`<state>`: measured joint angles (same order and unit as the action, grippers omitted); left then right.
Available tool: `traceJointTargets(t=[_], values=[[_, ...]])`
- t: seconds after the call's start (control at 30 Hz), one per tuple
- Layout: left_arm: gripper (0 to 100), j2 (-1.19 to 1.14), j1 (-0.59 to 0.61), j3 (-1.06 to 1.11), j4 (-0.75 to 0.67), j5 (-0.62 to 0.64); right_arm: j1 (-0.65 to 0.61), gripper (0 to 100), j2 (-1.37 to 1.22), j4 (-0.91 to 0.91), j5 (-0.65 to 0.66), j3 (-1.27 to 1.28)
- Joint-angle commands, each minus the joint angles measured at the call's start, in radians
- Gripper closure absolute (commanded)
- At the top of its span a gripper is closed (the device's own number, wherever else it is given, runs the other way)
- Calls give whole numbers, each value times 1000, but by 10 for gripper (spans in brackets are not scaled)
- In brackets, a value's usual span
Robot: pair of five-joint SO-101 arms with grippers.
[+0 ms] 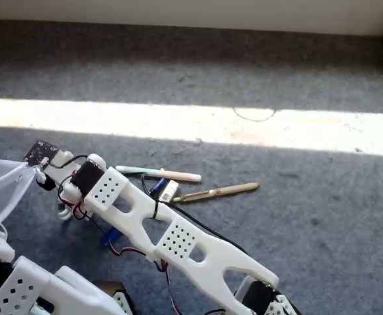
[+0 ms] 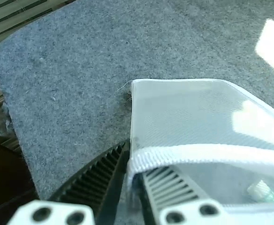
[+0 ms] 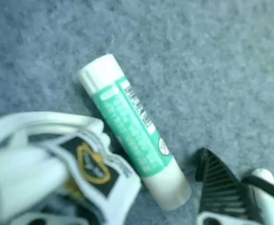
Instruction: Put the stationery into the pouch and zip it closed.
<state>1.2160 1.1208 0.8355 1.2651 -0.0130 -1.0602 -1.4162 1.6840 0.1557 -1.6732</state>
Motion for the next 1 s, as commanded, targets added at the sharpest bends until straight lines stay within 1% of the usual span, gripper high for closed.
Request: traceJointTargets(t=[0.0,0.17,0.27,0.5,0.63,0.73,0.83,0.97], values=[[994,-1,-30,-4,-23,18,1,802,-21,5,21,-88],[994,-1,-30,10,-26,18,-1,940,-22,-39,25,-88],[994,-1,-31,28,-43,18,8,974,-22,-36,92,-88],[994,-1,-31,54,-61,18,35,983,-18,-36,104,-88],[994,-1,-31,54,-61,18,70,983,58,-36,60,-88],[994,-1,-65,54,-55,18,107,983,120,-21,26,-88],[994,-1,-108,51,-54,17,130,983,131,5,6,-90],[994,-1,-133,50,-54,17,157,984,148,28,6,-91]])
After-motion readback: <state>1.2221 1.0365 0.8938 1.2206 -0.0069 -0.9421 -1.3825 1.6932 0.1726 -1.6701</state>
